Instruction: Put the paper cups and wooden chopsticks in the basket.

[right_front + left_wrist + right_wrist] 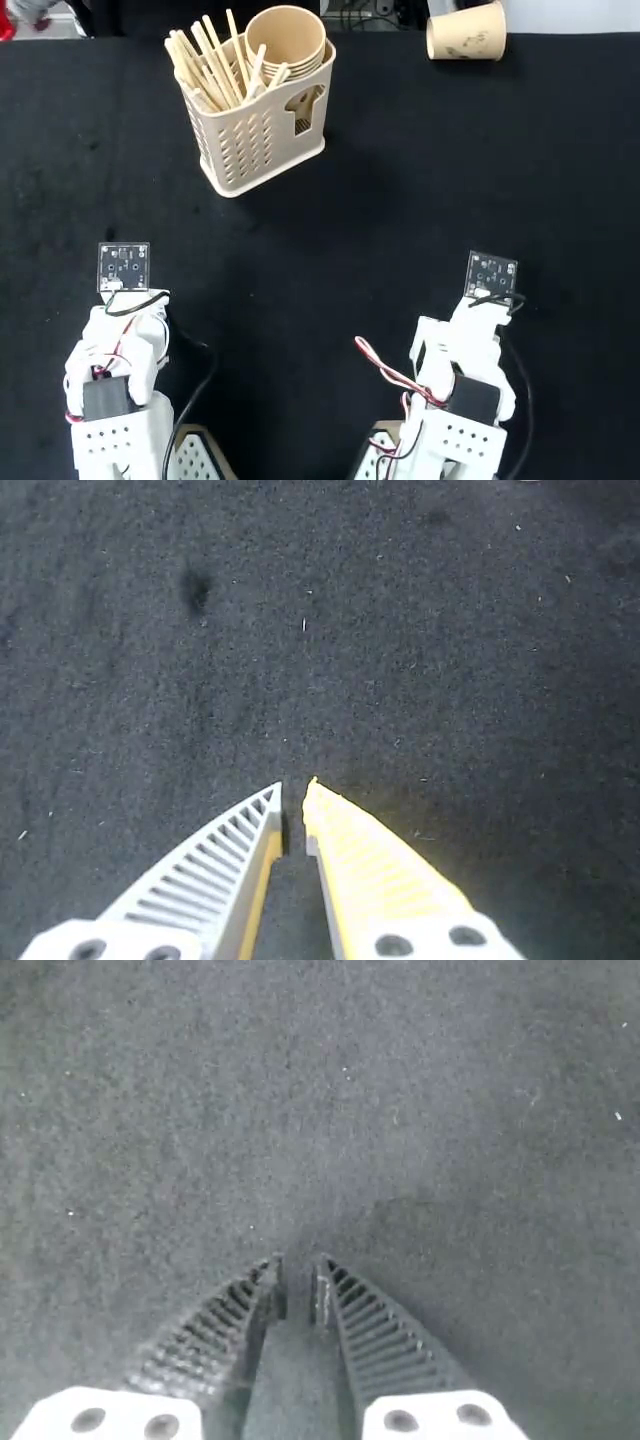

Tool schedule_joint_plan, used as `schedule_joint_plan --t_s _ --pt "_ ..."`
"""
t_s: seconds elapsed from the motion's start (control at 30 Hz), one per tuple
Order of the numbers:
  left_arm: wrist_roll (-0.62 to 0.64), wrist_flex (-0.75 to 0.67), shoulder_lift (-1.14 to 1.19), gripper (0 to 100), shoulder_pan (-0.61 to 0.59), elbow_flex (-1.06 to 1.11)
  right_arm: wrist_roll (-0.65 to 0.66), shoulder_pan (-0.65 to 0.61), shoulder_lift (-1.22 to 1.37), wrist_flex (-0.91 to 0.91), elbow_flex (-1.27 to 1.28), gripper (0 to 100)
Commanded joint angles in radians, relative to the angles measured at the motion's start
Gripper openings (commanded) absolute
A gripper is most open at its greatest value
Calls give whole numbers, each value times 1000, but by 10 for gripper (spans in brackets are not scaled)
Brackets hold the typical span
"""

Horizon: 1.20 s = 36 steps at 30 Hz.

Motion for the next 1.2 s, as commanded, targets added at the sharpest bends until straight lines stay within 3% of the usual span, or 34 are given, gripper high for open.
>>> schedule_joint_plan --t_s 0.0,1.17 --pt "-6 6 -14 55 -1 18 0 12 -61 6 -2 67" --pt "-6 20 -14 55 -2 18 0 12 -61 6 -2 67"
